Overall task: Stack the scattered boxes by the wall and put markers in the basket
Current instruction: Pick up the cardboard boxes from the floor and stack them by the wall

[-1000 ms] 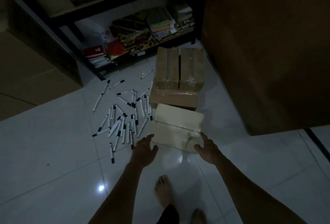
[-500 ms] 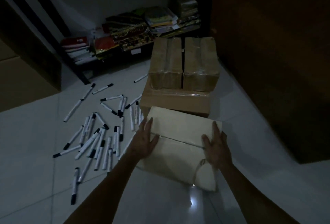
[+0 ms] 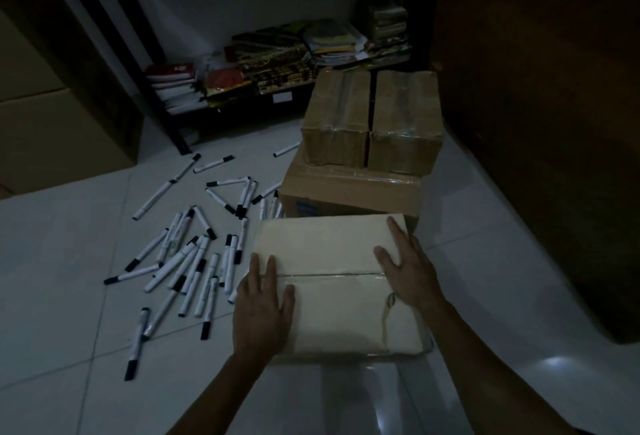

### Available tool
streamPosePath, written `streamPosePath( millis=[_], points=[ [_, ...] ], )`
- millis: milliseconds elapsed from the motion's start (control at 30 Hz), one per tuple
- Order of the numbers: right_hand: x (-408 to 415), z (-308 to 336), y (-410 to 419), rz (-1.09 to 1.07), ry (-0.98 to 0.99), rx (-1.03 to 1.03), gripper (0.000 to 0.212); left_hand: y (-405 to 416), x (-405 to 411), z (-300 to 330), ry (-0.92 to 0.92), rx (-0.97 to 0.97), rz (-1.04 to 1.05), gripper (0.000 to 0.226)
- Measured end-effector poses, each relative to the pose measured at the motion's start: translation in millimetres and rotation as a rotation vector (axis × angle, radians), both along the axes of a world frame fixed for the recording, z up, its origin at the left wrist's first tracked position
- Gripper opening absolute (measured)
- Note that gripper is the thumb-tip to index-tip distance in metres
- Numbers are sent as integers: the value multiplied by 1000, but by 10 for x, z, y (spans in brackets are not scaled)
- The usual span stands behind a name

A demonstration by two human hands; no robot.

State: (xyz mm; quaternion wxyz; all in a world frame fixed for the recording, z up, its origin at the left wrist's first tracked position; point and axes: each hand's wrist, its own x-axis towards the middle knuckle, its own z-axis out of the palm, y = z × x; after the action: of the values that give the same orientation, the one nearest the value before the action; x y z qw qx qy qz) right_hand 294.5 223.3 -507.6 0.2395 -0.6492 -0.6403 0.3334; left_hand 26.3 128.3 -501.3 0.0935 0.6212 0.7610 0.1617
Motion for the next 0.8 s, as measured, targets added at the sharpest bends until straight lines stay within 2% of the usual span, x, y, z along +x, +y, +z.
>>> streamPosePath(
  millis=[67, 167, 367, 533, 700, 800],
  points=[
    [6, -24, 22, -1, 50, -1, 68, 25, -71, 10, -75, 31, 10, 60],
    [19, -31, 21, -32, 227, -20, 73, 144, -248, 70, -200, 114, -8, 52],
    [30, -95, 61, -77, 461, -20, 71, 479, -526, 3, -585, 26, 12, 62],
    [74, -210, 217, -75, 581, -42, 70, 558, -577, -102, -723, -73, 27, 63],
    [138, -346, 358, -98, 796, -120, 78, 577, -560, -180, -844, -23, 39, 59],
    [173, -424, 398, -100, 930, -160, 74, 604, -560, -210, -901, -16, 60, 59]
  ],
)
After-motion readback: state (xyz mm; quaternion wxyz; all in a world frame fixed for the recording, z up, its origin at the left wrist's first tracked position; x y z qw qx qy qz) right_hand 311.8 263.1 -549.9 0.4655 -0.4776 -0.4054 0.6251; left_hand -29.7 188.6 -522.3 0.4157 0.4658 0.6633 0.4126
